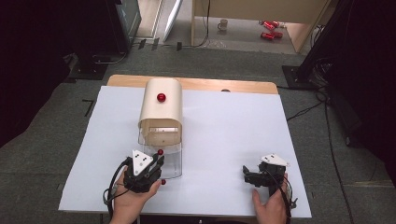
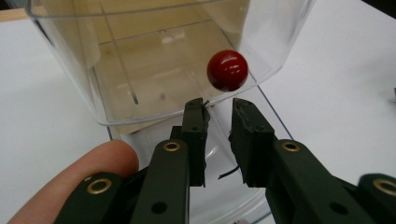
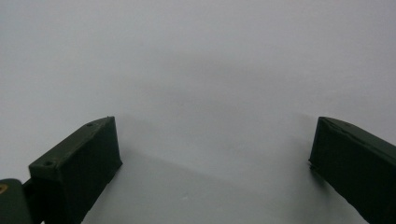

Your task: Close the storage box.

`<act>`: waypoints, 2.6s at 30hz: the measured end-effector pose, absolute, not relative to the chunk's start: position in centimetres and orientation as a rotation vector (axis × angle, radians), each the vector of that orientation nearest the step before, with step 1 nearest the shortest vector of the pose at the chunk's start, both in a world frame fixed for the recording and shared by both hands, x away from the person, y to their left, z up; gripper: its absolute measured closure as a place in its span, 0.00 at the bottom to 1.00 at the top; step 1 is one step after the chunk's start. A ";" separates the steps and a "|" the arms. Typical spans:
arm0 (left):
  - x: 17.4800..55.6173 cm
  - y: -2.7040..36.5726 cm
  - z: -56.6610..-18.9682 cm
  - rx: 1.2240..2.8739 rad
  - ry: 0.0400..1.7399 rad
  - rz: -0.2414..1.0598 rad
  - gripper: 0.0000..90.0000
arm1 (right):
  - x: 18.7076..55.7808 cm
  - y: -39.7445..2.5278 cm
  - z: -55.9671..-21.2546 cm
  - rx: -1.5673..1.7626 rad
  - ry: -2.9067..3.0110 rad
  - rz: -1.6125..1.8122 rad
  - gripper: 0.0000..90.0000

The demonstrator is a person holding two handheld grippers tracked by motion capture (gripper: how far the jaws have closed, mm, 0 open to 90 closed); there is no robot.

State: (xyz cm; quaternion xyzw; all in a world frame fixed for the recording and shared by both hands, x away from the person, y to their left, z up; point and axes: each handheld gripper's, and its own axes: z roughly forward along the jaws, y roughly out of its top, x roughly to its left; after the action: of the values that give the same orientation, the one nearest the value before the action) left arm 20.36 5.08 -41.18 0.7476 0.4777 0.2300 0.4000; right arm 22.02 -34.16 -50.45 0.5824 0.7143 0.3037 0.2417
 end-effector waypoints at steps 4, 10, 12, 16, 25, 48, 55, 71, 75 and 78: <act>20.9 5.0 -41.2 1.894 1.211 0.586 0.85 | 22.0 -34.2 -50.4 1.592 1.953 0.830 0.02; 21.6 5.1 -40.9 1.883 1.214 0.605 0.85 | 22.0 -34.2 -50.4 1.592 1.953 0.830 0.02; 21.9 5.0 -40.8 1.882 1.217 0.611 0.85 | 22.0 -34.2 -50.4 1.592 1.953 0.830 0.02; 22.3 5.0 -40.8 1.880 1.220 0.619 0.85 | 22.0 -34.2 -50.4 1.592 1.953 0.830 0.02; 23.9 4.9 -40.8 1.859 1.242 0.647 0.85 | 22.0 -34.2 -50.4 1.593 1.953 0.830 0.02; 23.2 4.8 -41.0 1.865 1.209 0.623 0.69 | 22.0 -34.2 -50.5 1.592 1.954 0.830 0.02; 21.1 4.5 -41.2 1.872 1.188 0.601 0.64 | 22.0 -34.2 -50.4 1.592 1.954 0.830 0.02; 16.7 4.3 -42.4 1.902 1.173 0.561 0.62 | 22.0 -34.2 -50.4 1.592 1.954 0.829 0.02; 15.6 4.3 -42.7 1.892 1.187 0.548 0.62 | 22.0 -34.2 -50.4 1.592 1.953 0.830 0.02; 14.8 4.4 -43.1 1.895 1.191 0.537 0.64 | 22.0 -34.2 -50.4 1.592 1.954 0.829 0.02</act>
State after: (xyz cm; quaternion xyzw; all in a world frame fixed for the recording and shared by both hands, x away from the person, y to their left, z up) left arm 14.83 4.35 -43.13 0.7518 0.4725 0.2131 0.4075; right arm 22.02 -34.16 -50.45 0.5822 0.7145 0.3034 0.2419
